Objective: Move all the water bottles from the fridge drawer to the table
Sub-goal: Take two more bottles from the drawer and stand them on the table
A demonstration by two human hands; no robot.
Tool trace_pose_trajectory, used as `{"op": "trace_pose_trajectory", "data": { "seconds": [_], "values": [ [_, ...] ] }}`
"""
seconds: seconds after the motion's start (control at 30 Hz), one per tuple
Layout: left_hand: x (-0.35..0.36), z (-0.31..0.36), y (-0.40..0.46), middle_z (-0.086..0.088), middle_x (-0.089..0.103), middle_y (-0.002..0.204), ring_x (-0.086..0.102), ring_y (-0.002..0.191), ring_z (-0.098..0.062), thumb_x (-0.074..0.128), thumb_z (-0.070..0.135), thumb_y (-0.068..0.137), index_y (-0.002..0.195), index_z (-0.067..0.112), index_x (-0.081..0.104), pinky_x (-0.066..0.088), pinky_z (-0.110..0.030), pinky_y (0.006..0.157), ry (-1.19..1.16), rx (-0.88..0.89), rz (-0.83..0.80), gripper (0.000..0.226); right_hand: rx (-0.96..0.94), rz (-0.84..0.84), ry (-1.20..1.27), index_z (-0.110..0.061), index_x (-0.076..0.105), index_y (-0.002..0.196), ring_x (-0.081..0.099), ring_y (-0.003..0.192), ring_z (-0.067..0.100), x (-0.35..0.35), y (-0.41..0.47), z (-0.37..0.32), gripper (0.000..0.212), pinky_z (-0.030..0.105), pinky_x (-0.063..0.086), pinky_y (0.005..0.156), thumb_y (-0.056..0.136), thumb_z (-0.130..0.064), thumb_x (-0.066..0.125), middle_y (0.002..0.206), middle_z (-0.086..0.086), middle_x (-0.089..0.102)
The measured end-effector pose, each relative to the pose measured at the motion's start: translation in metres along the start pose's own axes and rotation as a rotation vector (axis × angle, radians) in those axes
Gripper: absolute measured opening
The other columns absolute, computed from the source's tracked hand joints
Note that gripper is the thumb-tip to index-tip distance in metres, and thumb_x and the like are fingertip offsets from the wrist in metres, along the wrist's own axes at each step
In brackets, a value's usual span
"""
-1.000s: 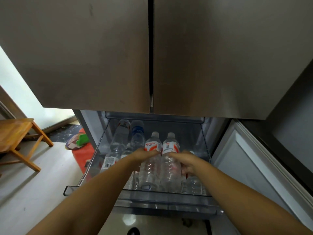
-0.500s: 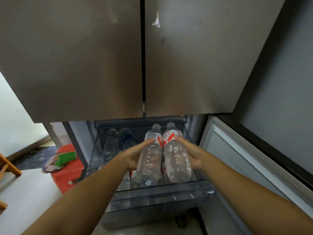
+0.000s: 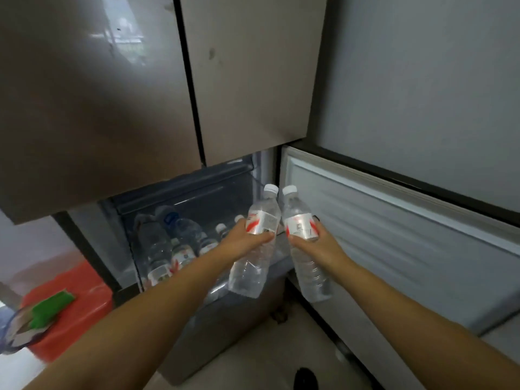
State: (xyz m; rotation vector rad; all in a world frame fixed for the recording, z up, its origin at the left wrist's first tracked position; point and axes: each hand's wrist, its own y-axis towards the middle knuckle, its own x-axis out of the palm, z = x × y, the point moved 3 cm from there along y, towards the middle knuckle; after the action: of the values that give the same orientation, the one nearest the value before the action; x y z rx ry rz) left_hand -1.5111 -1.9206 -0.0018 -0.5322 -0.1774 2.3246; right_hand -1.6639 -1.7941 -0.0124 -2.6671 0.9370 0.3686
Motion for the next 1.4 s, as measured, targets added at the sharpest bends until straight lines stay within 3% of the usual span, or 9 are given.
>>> {"op": "trace_pose_trajectory", "data": {
  "seconds": [0.07,0.17,0.33,0.5,0.67,0.8,0.97,1.27,1.4],
  "values": [
    [0.023,-0.003,-0.002,0.002,0.056,0.122,0.058,0.109,-0.020,0.076,0.043,0.073,0.132,0.024,0.038,0.049,-0.035,0.092,0.138,0.053,0.013,0.072,-0.016,0.095,-0.083,-0.026,0.041,0.138,0.059,0.106,0.016,-0.017,-0.028,0.014,0.083,0.033,0.050,0.088,0.068,-0.049,0.079,0.121,-0.005,0.058],
    [0.061,-0.002,-0.016,0.003,0.055,0.120,0.056,0.109,-0.017,0.075,0.033,0.075,0.133,0.021,0.037,0.048,-0.033,0.090,0.197,0.171,-0.051,0.070,-0.005,0.228,-0.174,-0.025,0.034,0.141,0.055,0.102,0.013,-0.046,-0.061,0.039,0.076,0.025,0.044,0.079,0.079,-0.036,0.076,0.116,-0.007,0.052],
    [0.132,-0.003,-0.036,0.003,0.061,0.107,0.061,0.098,-0.018,0.074,0.037,0.073,0.119,0.021,0.042,0.051,-0.038,0.089,0.317,0.235,-0.149,0.058,0.077,0.444,-0.228,-0.034,0.034,0.132,0.063,0.101,0.019,-0.100,-0.115,0.088,0.080,0.040,0.057,0.083,0.065,-0.053,0.074,0.118,-0.002,0.059],
    [0.214,0.006,-0.061,0.008,0.055,0.103,0.056,0.091,-0.014,0.071,0.041,0.076,0.119,0.023,0.039,0.046,-0.032,0.081,0.458,0.287,-0.298,0.056,0.230,0.627,-0.252,-0.036,0.035,0.131,0.062,0.094,0.017,-0.159,-0.174,0.141,0.078,0.040,0.057,0.079,0.066,-0.048,0.076,0.114,-0.002,0.057],
    [0.309,0.012,-0.105,0.007,0.062,0.105,0.060,0.091,-0.014,0.071,0.044,0.071,0.112,0.033,0.044,0.051,-0.035,0.086,0.490,0.373,-0.488,0.050,0.386,0.766,-0.249,-0.037,0.026,0.137,0.057,0.095,0.019,-0.216,-0.257,0.196,0.084,0.039,0.053,0.082,0.069,-0.050,0.075,0.110,-0.002,0.051],
    [0.398,0.026,-0.166,0.005,0.060,0.108,0.059,0.095,-0.019,0.071,0.044,0.071,0.118,0.026,0.044,0.048,-0.034,0.086,0.542,0.432,-0.593,0.057,0.494,0.887,-0.217,-0.034,0.028,0.138,0.056,0.098,0.019,-0.266,-0.346,0.239,0.084,0.035,0.050,0.083,0.070,-0.048,0.075,0.114,0.000,0.053],
    [0.501,0.037,-0.241,-0.001,0.059,0.113,0.061,0.097,-0.024,0.070,0.048,0.072,0.121,0.023,0.038,0.050,-0.035,0.083,0.629,0.554,-0.740,0.064,0.592,1.039,-0.231,-0.031,0.032,0.134,0.058,0.098,0.021,-0.320,-0.457,0.275,0.078,0.041,0.053,0.087,0.070,-0.049,0.074,0.112,0.002,0.056],
    [0.641,0.046,-0.377,0.000,0.057,0.111,0.060,0.093,-0.021,0.070,0.048,0.075,0.123,0.023,0.036,0.053,-0.041,0.085,0.701,0.785,-1.077,0.065,0.793,1.349,-0.069,-0.027,0.027,0.145,0.054,0.115,0.024,-0.355,-0.627,0.324,0.085,0.039,0.049,0.095,0.076,-0.049,0.071,0.135,0.003,0.049],
    [0.700,0.041,-0.438,-0.004,0.054,0.124,0.059,0.104,-0.024,0.069,0.050,0.075,0.129,0.023,0.031,0.053,-0.039,0.085,0.752,0.889,-1.240,0.071,0.907,1.524,-0.024,-0.029,0.027,0.143,0.056,0.113,0.021,-0.356,-0.686,0.339,0.083,0.035,0.051,0.091,0.077,-0.048,0.072,0.133,0.001,0.050]
  ]
}}
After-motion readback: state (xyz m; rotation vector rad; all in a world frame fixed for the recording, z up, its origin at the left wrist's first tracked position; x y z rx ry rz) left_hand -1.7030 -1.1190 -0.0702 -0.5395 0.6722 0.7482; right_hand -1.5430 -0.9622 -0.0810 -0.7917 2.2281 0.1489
